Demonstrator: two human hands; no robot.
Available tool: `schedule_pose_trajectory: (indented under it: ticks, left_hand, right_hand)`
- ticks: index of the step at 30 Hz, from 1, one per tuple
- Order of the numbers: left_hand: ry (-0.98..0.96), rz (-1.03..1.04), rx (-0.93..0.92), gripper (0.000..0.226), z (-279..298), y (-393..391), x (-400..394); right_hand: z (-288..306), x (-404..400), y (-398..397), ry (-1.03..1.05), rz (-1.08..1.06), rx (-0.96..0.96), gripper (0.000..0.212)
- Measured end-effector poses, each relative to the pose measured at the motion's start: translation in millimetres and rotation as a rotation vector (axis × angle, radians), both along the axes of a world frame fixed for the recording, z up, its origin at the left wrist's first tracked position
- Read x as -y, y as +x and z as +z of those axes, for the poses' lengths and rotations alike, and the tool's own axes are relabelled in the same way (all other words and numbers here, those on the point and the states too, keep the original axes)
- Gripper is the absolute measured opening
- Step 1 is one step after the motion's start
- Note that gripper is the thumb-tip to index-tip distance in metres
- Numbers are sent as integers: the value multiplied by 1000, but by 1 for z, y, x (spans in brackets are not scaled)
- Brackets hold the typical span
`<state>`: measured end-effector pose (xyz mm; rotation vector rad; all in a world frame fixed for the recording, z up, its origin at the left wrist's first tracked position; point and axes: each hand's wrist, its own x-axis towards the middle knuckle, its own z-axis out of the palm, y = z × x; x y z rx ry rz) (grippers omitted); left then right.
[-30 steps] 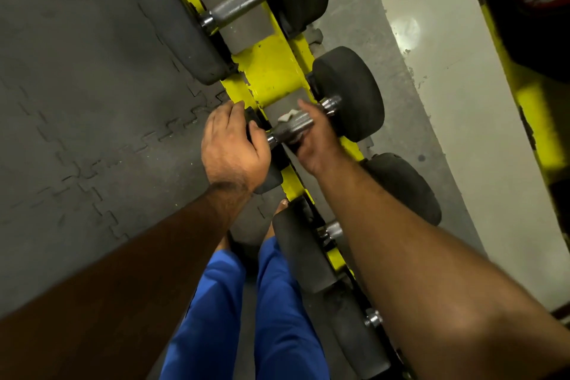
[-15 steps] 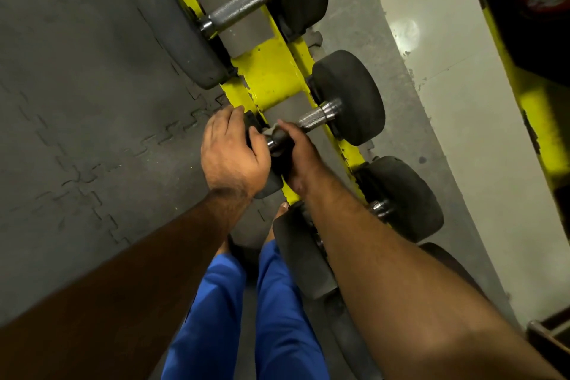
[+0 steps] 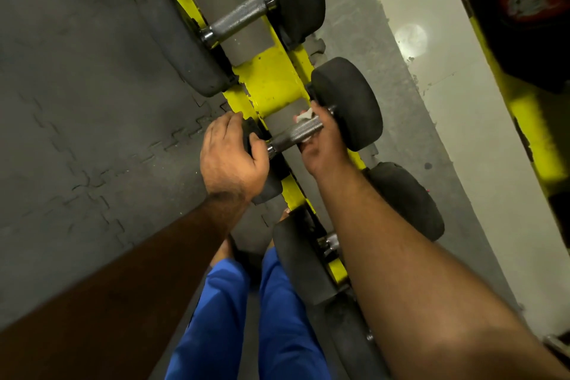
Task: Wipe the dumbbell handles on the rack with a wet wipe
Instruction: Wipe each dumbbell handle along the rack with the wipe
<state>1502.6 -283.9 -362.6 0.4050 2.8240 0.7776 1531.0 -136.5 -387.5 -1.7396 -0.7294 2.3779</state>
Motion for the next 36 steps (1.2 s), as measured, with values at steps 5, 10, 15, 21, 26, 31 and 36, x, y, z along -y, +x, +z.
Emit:
schedule_pose_trajectory:
  ticks: [5, 10, 15, 21, 26, 31, 36]
  left_hand:
    - [0, 4, 13, 55, 4, 0, -1]
    - [-5, 5, 20, 55, 6, 0, -2]
    - [-24, 14, 37, 54, 6, -1, -1]
    - [-42, -8, 38, 46, 13, -2, -2]
    - [-22, -119, 8, 40, 29, 15, 3]
    - [85, -143, 63, 43, 53, 54, 10]
    - [75, -195, 73, 37, 64, 86, 15]
  right_hand:
    - [0, 35, 16, -40, 332, 158, 52]
    - [-1, 34, 19, 26, 514, 215, 45]
    - [-4, 36, 29, 16, 515, 137, 16]
    - [16, 30, 34, 17, 601, 126, 14]
    - [46, 32, 35, 161, 629, 373, 9]
    - [80, 34, 50, 153, 394, 281, 9]
    - [88, 26, 82, 336, 415, 334, 3]
